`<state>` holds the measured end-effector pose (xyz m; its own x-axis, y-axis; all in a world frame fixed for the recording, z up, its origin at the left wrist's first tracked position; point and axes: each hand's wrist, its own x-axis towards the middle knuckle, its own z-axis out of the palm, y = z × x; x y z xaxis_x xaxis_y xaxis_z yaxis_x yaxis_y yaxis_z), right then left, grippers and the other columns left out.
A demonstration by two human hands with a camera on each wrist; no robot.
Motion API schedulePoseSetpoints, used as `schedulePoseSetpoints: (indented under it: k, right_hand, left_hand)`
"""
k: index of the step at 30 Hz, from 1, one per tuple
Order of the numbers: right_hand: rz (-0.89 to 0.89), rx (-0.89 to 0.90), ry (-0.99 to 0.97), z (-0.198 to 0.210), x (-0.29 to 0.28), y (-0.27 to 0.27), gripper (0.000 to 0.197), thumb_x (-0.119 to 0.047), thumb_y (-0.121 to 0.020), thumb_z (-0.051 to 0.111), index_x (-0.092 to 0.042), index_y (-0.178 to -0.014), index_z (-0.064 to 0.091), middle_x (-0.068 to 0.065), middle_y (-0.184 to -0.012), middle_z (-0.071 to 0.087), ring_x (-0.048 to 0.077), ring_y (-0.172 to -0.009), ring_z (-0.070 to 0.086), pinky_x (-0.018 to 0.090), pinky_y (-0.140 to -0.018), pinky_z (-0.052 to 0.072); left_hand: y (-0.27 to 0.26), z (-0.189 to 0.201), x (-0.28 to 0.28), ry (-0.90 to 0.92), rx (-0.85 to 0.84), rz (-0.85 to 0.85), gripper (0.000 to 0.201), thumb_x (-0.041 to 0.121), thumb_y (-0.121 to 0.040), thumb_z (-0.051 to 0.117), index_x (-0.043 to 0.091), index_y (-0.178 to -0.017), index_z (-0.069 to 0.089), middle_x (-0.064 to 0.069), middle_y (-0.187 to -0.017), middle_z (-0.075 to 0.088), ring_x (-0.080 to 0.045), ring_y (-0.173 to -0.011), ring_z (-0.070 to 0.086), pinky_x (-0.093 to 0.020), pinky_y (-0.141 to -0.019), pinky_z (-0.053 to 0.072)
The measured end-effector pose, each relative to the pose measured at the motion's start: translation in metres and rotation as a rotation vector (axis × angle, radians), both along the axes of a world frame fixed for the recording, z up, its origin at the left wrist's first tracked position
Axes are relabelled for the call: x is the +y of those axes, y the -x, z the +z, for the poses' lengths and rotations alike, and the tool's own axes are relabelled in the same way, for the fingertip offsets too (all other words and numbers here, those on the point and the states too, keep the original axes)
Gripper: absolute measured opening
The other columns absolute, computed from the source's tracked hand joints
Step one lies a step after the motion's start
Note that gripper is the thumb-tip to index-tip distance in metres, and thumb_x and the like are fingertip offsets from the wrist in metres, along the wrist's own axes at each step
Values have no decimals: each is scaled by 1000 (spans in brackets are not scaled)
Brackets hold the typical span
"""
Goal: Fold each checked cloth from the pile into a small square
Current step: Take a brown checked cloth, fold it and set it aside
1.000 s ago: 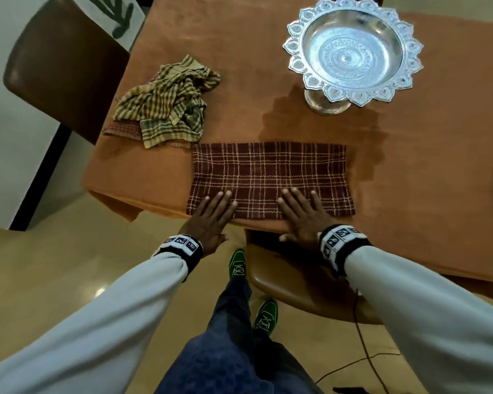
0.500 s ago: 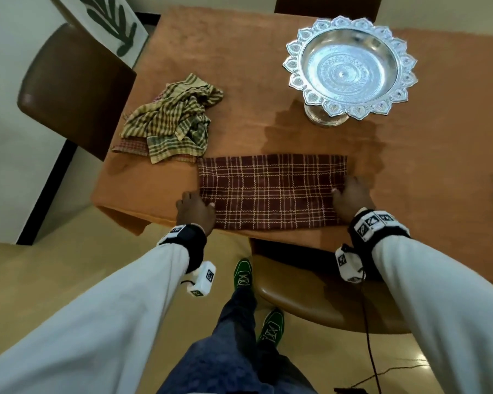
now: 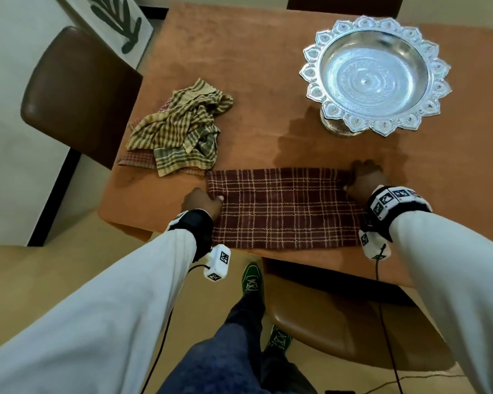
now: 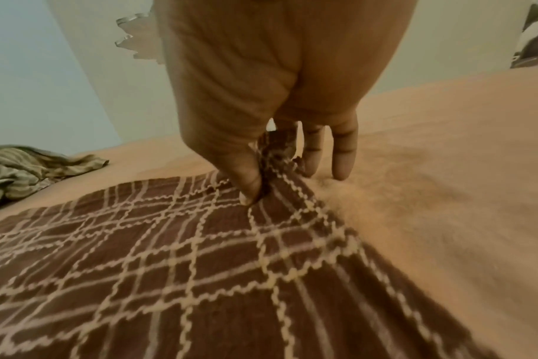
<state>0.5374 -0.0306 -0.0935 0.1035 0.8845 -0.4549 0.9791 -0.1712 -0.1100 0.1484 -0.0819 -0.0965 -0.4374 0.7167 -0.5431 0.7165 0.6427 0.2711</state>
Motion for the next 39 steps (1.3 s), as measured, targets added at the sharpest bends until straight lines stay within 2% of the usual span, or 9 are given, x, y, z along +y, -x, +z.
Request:
schedulePoseSetpoints:
  k: [7,11,14,17,23,27,31,35,39]
  right_hand:
    - [36,122,59,17,18,4,27,-12,-75,74,-4,-98,62,21,-105,66,35,-93,63,31,-72,47]
    - [-58,307,151,33,3,-10,27,-28,-76,83,-10,-78,62,12,-82,69,27,-72,63,28,-63,45]
    - [-146,500,138,52,-14,-15,37,-38,-88,70,-5,-72,64,9,-66,64,22,-58,59,26,-56,44]
    - [-429,871,210,76,-30,-7,26,-19,-94,63,5,-86,64,16,-73,62,21,-57,58,25,-51,50]
    - [-681,958,439,70,-49,25,16,-10,-95,61,-4,-81,57,5,-54,58,22,-49,57,38,-64,53]
    - [-564,685,300,42,-54,35,18,-11,-95,61,0,-82,65,6,-51,65,15,-42,61,25,-44,52]
    - [-628,650,117,18,-54,23,9,-23,-83,71,-16,-79,72,14,-83,73,30,-78,71,51,-78,59]
    - [-579,645,145,5,-56,16,19,-36,-75,69,-17,-70,67,12,-87,73,33,-82,70,53,-80,57]
    - [-593,655,131,22,-61,21,14,-22,-82,70,-20,-72,61,9,-87,69,29,-80,67,49,-82,58]
  left_hand:
    - [-17,13,11,-85,-88,-69,27,27,-88,60,9,-108,60,-16,-111,67,-38,-100,62,-36,-81,48]
    - [-26,46,33,-270,-124,-314,30,25,-98,52,10,-123,48,-18,-113,65,-38,-101,61,-38,-79,46]
    - [-29,82,86,-392,-85,-506,31,27,-99,51,14,-128,52,-17,-113,66,-37,-99,62,-39,-78,47]
    - [-35,111,157,-357,-2,-655,25,31,-98,54,21,-120,57,-14,-121,65,-34,-107,61,-37,-86,47]
    - [-59,130,236,-263,320,-731,56,41,-95,57,11,-138,40,-17,-137,48,-40,-125,46,-48,-96,42]
    - [-66,96,177,-253,302,-640,30,29,-94,54,7,-112,59,-16,-114,63,-37,-104,62,-44,-81,52]
    - [-82,52,60,60,0,-606,43,42,-96,55,8,-121,63,-12,-124,64,-34,-113,61,-41,-94,50]
    - [-116,26,-25,224,-331,-450,32,47,-84,68,15,-81,67,-10,-98,74,-30,-85,72,-35,-78,59]
    - [-143,14,-51,136,-339,-307,37,39,-80,72,14,-108,69,-5,-106,72,-27,-86,67,-27,-70,48]
